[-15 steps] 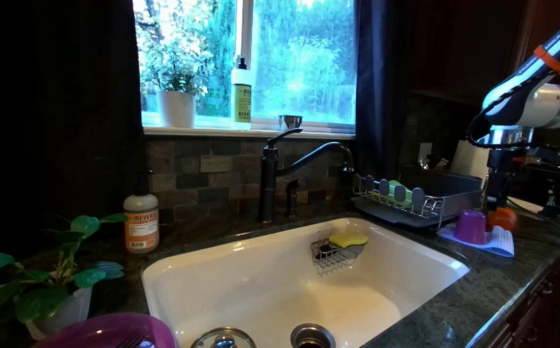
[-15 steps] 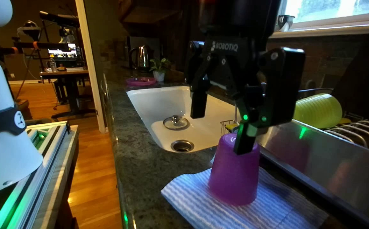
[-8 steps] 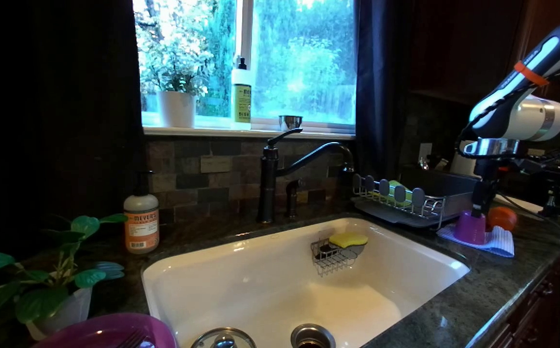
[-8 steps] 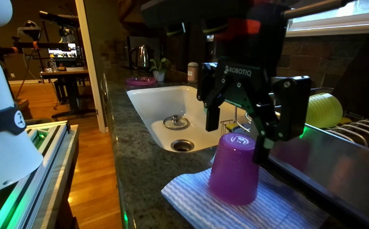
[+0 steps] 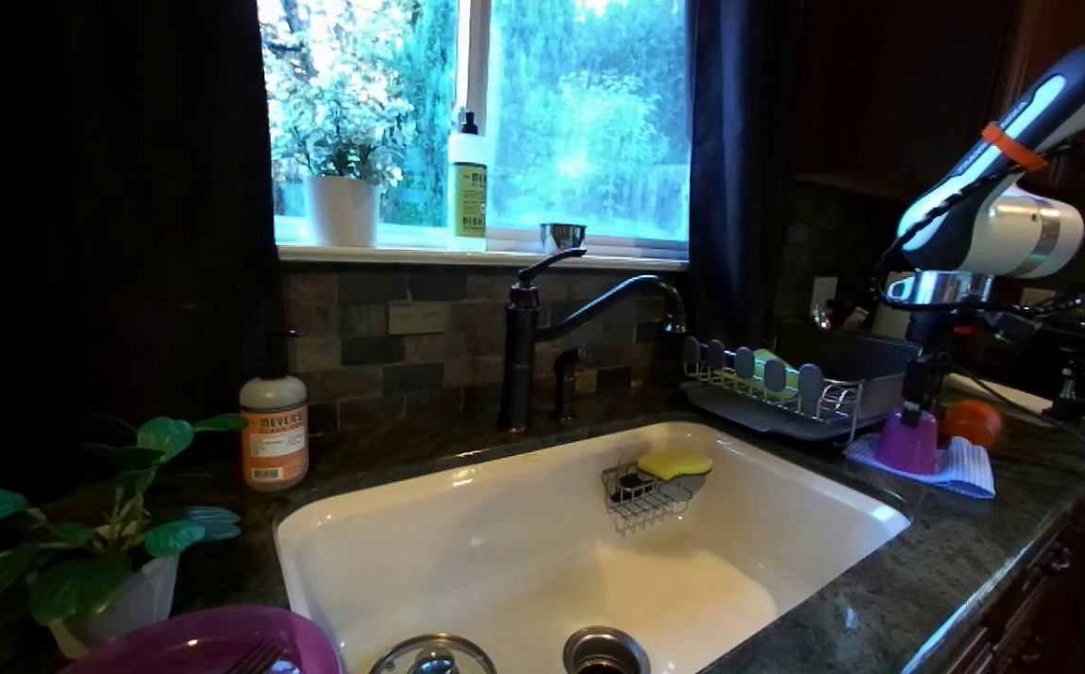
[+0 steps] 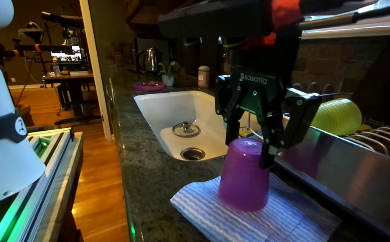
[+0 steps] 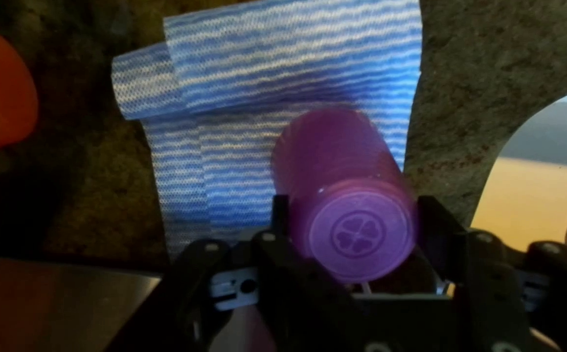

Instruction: Put the purple cup in the purple bowl.

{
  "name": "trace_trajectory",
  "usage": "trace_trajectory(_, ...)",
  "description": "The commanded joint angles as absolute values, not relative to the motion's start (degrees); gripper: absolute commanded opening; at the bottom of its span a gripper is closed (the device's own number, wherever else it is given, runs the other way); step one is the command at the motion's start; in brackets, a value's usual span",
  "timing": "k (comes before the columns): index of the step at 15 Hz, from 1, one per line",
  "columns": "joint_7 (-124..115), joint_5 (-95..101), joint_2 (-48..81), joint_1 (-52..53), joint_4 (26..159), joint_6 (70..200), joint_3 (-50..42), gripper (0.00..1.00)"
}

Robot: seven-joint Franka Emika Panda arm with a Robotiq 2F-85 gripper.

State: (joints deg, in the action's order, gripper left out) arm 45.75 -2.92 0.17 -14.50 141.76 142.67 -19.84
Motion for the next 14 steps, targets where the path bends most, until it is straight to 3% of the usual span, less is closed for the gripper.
trace_trajectory(1,45.3,-1.9,-0.1,-15.8,142.1,143.2,-18.9,0.40)
trace_trajectory(5,45.0,1.4,-11.5,-15.8,145.0,136.7,-18.9,0.40)
trace_trajectory(9,49.8,0.1,-20.2,-13.6,143.6,119.6,-18.5,0.40)
trace_trajectory(14,51.4,0.5,-34.1,-7.0,146.3,105.5,-11.9,0.40)
